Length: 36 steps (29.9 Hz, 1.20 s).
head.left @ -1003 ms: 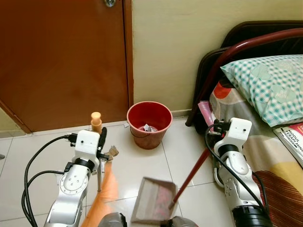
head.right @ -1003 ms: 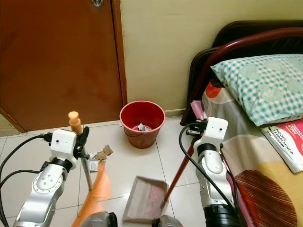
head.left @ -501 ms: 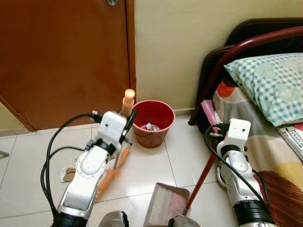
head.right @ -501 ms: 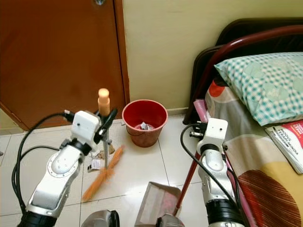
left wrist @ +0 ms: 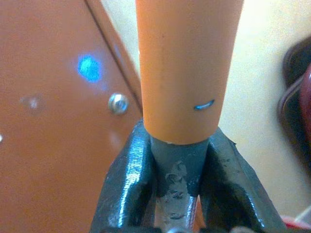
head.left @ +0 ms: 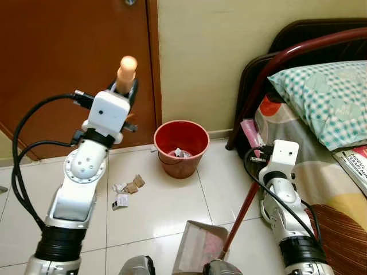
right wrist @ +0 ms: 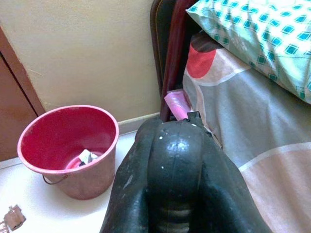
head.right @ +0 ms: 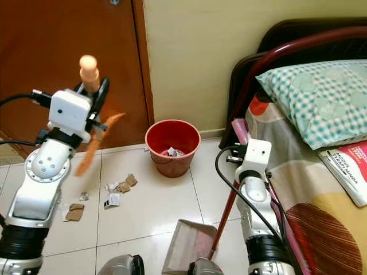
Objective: Sweep floor
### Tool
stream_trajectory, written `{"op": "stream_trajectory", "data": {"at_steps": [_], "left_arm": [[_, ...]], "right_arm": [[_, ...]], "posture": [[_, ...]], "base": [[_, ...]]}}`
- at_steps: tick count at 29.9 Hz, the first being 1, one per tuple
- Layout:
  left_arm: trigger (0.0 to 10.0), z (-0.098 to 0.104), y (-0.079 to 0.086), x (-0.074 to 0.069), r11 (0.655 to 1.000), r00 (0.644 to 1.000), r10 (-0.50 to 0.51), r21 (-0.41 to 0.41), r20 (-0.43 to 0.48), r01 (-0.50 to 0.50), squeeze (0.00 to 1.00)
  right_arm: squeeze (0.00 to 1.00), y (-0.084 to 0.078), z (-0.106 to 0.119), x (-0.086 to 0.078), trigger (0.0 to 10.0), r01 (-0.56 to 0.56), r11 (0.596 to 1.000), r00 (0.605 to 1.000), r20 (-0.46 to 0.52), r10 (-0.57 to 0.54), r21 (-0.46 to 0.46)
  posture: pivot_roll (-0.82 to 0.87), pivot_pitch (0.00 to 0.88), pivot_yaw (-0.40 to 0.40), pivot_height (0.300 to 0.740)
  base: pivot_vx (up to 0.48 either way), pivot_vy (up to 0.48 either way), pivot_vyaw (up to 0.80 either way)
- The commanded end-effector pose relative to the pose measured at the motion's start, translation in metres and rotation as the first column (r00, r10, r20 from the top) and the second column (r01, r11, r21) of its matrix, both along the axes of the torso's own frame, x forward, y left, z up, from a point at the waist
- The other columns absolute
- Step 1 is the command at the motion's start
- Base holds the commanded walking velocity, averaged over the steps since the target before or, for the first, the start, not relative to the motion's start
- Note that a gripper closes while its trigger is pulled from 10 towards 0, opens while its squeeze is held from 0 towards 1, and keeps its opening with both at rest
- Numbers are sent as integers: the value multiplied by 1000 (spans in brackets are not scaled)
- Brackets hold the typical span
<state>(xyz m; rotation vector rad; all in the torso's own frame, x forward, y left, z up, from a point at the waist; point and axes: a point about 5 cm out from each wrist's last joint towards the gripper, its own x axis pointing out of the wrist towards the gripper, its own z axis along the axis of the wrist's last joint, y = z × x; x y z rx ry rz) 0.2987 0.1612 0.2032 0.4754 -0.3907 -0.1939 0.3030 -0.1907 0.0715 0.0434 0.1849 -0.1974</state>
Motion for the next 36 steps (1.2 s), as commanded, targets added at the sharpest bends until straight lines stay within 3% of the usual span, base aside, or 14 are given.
{"op": "stream_trajectory", "data": {"at_steps": [1, 4, 6, 10, 19, 24, 28, 31, 32, 34, 35, 36], "left_arm": [[10000, -6, 8, 0, 999, 999, 43, 23, -2, -43, 0], [10000, -20, 14, 1, 998, 996, 63, -2, -60, -63, 0], [10000, -41, 17, 2, 997, 990, 81, 22, -119, -79, 0], [10000, -65, 11, 4, 999, 979, 42, 13, -200, -41, 0], [10000, -79, -13, 9, 999, 967, -49, -5, -251, 49, 0], [10000, -94, -37, 2, 981, 928, -186, -5, -322, 194, 0], [10000, -97, -45, -2, 974, 915, -223, -32, -336, 225, 0], [10000, -98, -57, -8, 955, 881, -295, -131, -370, 265, 0], [10000, -98, -57, -8, 955, 881, -295, -131, -370, 265, 0], [10000, -101, -68, -15, 930, 834, -365, -203, -413, 306, 0], [10000, -101, -68, -15, 930, 834, -365, -203, -413, 306, 0], [10000, -103, -72, -18, 919, 813, -392, -223, -431, 325, 0]], "right_arm": [[0, 0, 0, 2, 10000, 1, 1000, 1000, 1, -1, 14], [0, 1, 1, 3, 10000, -3, 1000, 1000, 6, 3, 20], [0, 2, 2, 5, 10000, -8, 1000, 1000, 12, 8, 28], [0, 3, 3, 7, 10000, -14, 999, 1000, 16, 14, 34], [0, 11, 7, 8, 10000, -65, 996, 997, 46, 62, 55], [0, 10, 5, 8, 10000, -55, 997, 998, 39, 53, 57], [0, 10, 3, 7, 10000, -55, 997, 998, 30, 54, 57], [0, 11, 1, 7, 10000, -58, 997, 998, 25, 57, 55], [0, 11, 1, 7, 10000, -58, 997, 998, 25, 57, 55], [0, 11, 2, 8, 10000, -58, 998, 998, 24, 57, 39], [0, 11, 2, 8, 10000, -58, 998, 998, 24, 57, 39], [0, 11, 3, 8, 10000, -58, 998, 998, 28, 58, 26]], "posture": [[57, 89, -35, 740], [57, 89, -35, 740], [57, 89, -35, 740], [54, 88, -41, 740], [41, 83, -40, 740], [41, 88, -37, 740], [41, 88, -37, 740], [43, 93, -37, 740], [43, 93, -37, 740], [44, 97, -36, 740], [44, 97, -36, 740], [44, 97, -36, 740]], "base": [[0, 0, 0], [0, 0, 0], [0, 0, 0], [0, 0, 0], [0, 0, 0], [0, 0, 0], [0, 0, 0], [0, 0, 0], [0, 0, 0], [0, 0, 0], [0, 0, 0], [0, 0, 0]]}}
